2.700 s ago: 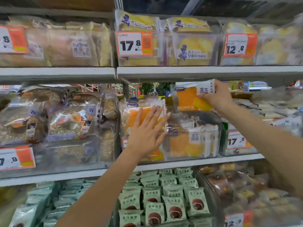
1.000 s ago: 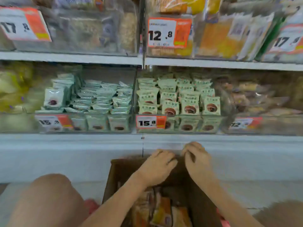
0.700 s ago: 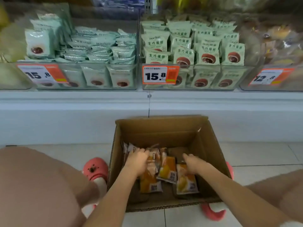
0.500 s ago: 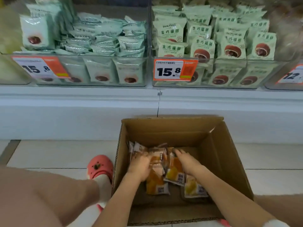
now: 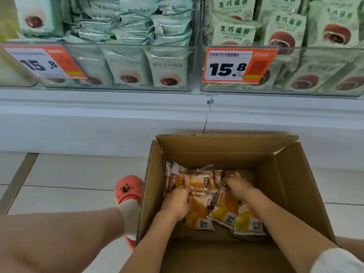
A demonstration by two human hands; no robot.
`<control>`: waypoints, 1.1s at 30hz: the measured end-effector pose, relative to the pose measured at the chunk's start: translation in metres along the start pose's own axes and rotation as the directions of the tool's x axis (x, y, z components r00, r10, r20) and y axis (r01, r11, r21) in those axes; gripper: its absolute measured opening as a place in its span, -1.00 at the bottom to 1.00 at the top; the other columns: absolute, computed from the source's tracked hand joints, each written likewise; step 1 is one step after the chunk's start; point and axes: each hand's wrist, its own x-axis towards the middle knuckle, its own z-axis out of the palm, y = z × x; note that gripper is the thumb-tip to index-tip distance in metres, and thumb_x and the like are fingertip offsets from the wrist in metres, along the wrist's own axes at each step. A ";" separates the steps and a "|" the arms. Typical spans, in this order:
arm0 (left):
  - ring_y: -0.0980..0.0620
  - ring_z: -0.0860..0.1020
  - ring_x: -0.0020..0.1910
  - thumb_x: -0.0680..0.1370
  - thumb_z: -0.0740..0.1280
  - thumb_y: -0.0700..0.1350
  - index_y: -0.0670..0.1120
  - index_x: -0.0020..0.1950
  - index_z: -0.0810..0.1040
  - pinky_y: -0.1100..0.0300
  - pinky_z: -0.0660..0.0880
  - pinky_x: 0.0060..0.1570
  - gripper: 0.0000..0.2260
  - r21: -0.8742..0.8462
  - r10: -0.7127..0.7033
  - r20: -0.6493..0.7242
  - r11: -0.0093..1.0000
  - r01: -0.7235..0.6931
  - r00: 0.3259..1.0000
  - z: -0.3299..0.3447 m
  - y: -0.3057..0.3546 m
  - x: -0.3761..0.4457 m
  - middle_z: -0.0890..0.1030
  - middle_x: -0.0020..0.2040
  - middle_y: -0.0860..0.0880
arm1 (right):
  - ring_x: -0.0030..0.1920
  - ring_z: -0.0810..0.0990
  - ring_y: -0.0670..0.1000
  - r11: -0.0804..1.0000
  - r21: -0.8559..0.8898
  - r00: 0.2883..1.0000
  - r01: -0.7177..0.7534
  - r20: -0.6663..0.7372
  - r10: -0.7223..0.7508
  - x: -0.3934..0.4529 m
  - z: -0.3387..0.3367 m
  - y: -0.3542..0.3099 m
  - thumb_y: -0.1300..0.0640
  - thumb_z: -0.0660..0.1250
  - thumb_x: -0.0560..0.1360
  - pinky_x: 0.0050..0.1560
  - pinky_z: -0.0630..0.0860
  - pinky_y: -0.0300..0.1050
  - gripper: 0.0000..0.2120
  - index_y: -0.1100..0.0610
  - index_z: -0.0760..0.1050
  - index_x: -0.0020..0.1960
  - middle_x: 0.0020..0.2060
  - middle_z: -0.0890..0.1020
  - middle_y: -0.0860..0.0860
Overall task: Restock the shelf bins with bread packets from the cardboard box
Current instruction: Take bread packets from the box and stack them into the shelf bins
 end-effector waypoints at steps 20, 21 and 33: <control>0.00 0.64 0.03 0.45 0.46 -0.12 -0.01 0.11 0.52 0.11 0.56 0.07 -0.74 -0.729 0.323 0.296 0.684 -0.006 0.899 -0.055 0.071 -0.041 0.67 0.05 -0.03 | -0.17 0.62 -0.20 0.602 0.630 0.780 0.491 -0.626 0.018 -0.157 -0.109 -0.016 0.11 0.32 0.53 -0.13 0.49 -0.32 -0.91 0.03 0.61 -0.07 -0.18 0.65 -0.12; 0.00 0.65 0.01 0.46 0.45 -0.13 -0.02 0.10 0.53 0.12 0.56 0.04 -0.76 -0.758 0.334 0.266 0.652 -0.018 0.904 -0.059 0.073 -0.044 0.67 0.03 -0.03 | -0.12 0.62 -0.18 0.528 0.673 0.735 0.518 -0.666 0.128 -0.165 -0.110 -0.015 0.11 0.30 0.54 -0.10 0.52 -0.30 -0.91 0.03 0.58 -0.02 -0.12 0.65 -0.09; -0.08 0.66 0.01 0.52 0.27 0.09 -0.15 0.22 0.49 0.06 0.59 0.01 -0.60 -0.920 0.090 -0.350 0.153 -0.361 0.932 -0.129 0.168 -0.086 0.67 0.06 -0.14 | 0.04 0.67 0.05 -0.377 0.761 0.850 0.527 -0.470 0.239 -0.257 -0.113 -0.066 0.06 0.36 0.48 0.01 0.61 0.04 -0.61 -0.01 0.39 0.29 0.10 0.65 0.02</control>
